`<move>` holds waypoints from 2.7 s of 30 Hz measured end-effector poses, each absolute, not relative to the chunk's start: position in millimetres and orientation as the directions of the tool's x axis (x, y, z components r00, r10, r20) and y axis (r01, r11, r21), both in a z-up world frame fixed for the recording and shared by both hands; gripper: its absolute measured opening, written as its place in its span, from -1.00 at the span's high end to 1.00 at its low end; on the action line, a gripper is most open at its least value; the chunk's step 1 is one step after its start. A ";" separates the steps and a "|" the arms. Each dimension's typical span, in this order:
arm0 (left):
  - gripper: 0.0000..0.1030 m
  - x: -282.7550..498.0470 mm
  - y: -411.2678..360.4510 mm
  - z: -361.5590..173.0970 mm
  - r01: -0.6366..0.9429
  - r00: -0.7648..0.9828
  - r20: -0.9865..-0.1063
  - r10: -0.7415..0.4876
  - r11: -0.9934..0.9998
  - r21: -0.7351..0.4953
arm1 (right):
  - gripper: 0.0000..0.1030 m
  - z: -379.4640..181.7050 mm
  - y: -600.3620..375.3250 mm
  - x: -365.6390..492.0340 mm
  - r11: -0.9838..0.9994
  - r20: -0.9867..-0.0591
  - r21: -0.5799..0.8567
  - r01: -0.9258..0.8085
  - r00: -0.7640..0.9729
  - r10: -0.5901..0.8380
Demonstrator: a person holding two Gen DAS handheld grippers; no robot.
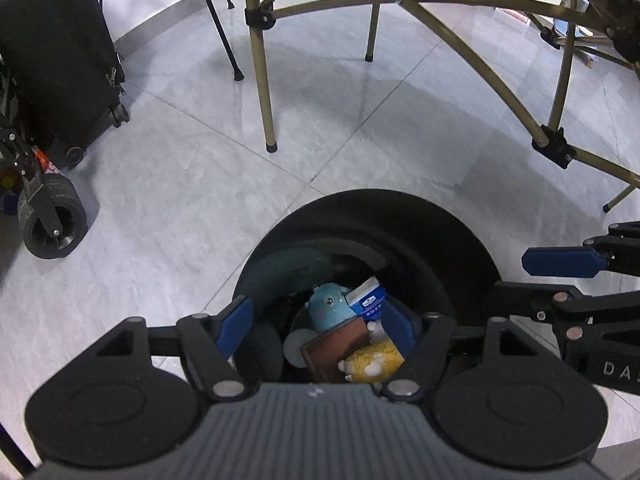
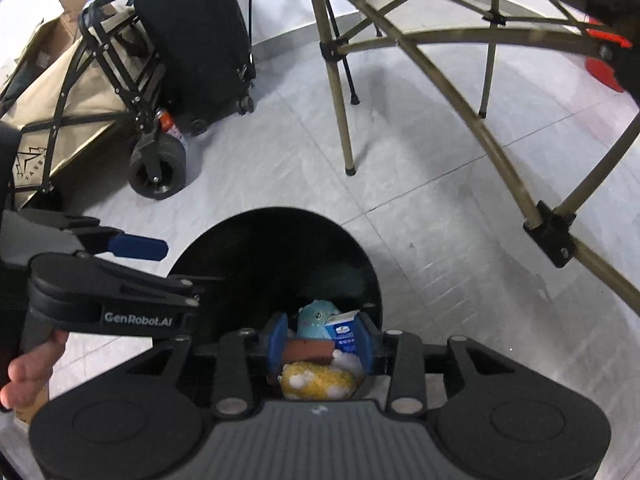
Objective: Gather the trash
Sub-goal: 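Carry the milk carton over the bin and open both grippers, then grasp the pink fluffy slipper with both grippers, then carry the slipper over the bin and release it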
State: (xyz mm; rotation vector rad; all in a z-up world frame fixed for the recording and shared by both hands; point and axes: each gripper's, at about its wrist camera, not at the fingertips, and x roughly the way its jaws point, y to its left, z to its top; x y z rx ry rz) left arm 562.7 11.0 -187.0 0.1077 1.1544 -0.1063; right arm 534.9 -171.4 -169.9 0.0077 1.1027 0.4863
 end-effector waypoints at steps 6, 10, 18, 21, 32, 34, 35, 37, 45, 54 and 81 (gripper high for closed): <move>-0.49 544.0 13.5 -144.3 0.153 0.541 -0.840 -0.052 0.987 0.037 | 0.31 -121.5 -187.2 514.0 0.887 -0.784 0.240 -0.394 0.461 0.417; -0.54 514.7 9.5 -88.2 0.131 0.726 -0.683 -0.086 0.991 0.016 | 0.31 -57.0 -228.5 486.9 0.894 -0.641 0.245 -0.374 0.629 0.439; -0.64 488.8 -99.7 -18.0 0.307 0.822 -0.470 -0.321 0.945 -0.108 | 0.29 28.2 -387.4 421.9 0.975 -0.401 0.220 -0.036 0.908 0.124; -0.64 494.7 -164.4 -1.5 0.409 0.765 -0.457 -0.453 0.891 -0.197 | 0.29 40.4 -459.7 399.8 0.963 -0.388 0.228 0.146 0.920 -0.047; -0.58 523.1 -457.1 -14.3 0.636 0.609 -0.519 -0.599 0.761 -0.132 | 0.25 9.0 -607.2 348.8 0.808 -0.341 0.335 0.484 0.862 -0.375; -0.47 533.2 -483.5 -23.6 0.610 0.628 -0.535 -0.565 0.785 -0.112 | 0.25 0.4 -617.4 348.3 0.800 -0.352 0.360 0.481 0.864 -0.361; -0.27 538.7 -491.8 -27.7 0.605 0.628 -0.538 -0.563 0.787 -0.117 | 0.25 -3.6 -622.9 349.8 0.796 -0.358 0.368 0.481 0.863 -0.356; 0.40 550.7 -497.0 -34.6 0.603 0.588 -0.565 -0.579 0.779 -0.170 | 0.25 -9.0 -628.3 351.5 0.795 -0.369 0.375 0.477 0.864 -0.344; 0.68 544.3 -346.0 -28.3 0.581 0.217 -0.577 -0.788 0.579 -0.572 | 0.25 -16.5 -610.3 367.7 0.865 -0.387 0.364 0.344 0.901 -0.195; 0.05 574.6 -245.2 -48.0 0.364 0.402 -0.637 -0.658 0.753 -0.548 | 0.26 -22.9 -532.6 431.2 0.919 -0.427 0.387 0.076 0.898 0.105; -0.20 547.1 -256.7 -41.1 0.428 0.485 -0.511 -0.710 0.702 -0.569 | 0.28 -37.1 -537.9 420.0 0.791 -0.450 0.592 0.155 0.878 0.165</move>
